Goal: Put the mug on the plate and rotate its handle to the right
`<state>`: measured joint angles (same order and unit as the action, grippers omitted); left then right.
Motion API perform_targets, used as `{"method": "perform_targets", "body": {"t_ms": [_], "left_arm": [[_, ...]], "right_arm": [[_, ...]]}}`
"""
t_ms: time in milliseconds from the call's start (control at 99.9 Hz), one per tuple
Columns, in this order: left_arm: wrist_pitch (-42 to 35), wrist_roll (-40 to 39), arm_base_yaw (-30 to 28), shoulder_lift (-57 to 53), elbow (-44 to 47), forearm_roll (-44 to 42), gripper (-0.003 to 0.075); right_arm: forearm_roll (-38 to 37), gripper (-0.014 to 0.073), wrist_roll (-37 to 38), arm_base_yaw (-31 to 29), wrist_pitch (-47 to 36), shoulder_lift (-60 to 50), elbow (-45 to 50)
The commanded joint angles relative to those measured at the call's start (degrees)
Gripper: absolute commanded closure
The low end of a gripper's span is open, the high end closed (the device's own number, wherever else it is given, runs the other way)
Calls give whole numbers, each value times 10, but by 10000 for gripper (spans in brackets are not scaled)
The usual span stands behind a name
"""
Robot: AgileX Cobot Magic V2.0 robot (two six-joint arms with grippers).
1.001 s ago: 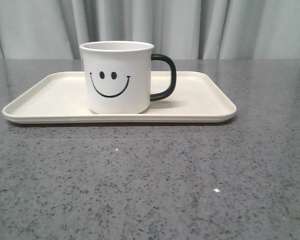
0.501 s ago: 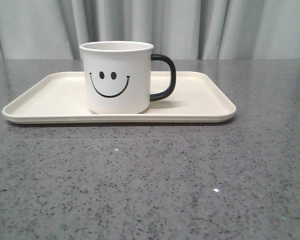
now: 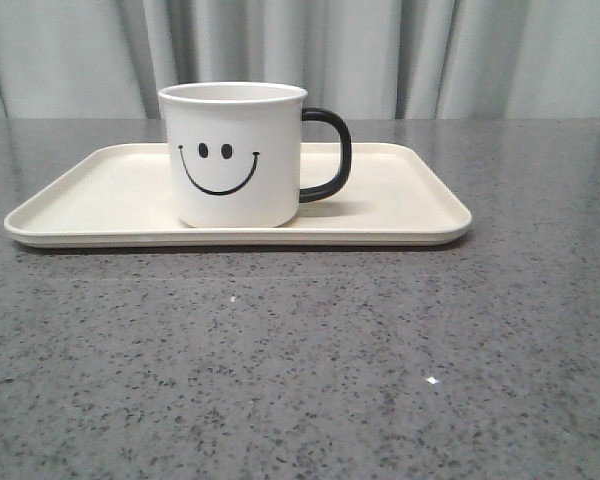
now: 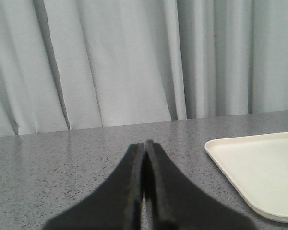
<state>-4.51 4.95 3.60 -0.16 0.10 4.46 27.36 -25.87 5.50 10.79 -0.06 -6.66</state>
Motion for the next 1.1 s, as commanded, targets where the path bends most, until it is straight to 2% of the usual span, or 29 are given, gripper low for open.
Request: {"method": "perform_targets", "body": {"t_ms": [0,170,681,801,971,1091], "left_arm": [[-39,-2,3,-16,4,-1,740],[-39,-2,3,-16,4,-1,740],[-39,-2,3,-16,4,-1,740],[-39,-2,3,-16,4,-1,740],[-39,-2,3,-16,4,-1,740],[-39,-2,3,-16,4,-1,740]], "right_arm": [[22,713,-1,0,-74,-18,16],[37,713,-1,-2,-88,-16,53],[31,713,16,-2,-93,-16,81],[-44,713,77,-2,-88,-16,82],[-183,713,210,-2,-89,-16,82],[-235,713,249,-2,-87,-16,82]]}}
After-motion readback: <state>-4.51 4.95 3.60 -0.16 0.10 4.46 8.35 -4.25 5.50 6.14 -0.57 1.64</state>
